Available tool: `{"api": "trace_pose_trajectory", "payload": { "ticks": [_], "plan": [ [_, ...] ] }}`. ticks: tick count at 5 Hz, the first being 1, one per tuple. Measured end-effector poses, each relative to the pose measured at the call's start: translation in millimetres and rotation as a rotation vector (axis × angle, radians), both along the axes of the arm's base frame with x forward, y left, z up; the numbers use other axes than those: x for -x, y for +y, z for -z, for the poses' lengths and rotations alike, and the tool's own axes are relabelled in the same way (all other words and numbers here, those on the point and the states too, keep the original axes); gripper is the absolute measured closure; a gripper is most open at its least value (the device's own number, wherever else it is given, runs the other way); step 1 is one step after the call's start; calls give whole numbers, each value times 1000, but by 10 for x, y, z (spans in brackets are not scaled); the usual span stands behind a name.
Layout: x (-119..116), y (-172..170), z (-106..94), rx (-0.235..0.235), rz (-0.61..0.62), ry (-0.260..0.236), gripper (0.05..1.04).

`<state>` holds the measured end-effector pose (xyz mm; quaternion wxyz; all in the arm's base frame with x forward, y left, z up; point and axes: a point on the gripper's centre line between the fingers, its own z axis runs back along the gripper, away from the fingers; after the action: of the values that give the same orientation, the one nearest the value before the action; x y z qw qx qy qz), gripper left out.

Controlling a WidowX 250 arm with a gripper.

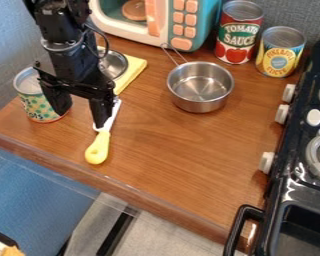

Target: Move the pot lid to the bottom right side of the table

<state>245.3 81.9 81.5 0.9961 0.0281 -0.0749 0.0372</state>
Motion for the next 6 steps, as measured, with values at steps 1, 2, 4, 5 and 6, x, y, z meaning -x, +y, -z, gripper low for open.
{"api": "trace_pose_trajectory", "payload": {
  "ticks": [1,2,4,5,6],
  "plan": [
    [5,-14,64,14,-3,25,83],
    [-369,75,-1,36,-33,-4,83],
    [-948,336,-166,72,-143,-69,83],
    [-1167,518,-14,24,-189,-44,83],
    [-1303,629,179,-1,-212,-11,83]
  ]
}}
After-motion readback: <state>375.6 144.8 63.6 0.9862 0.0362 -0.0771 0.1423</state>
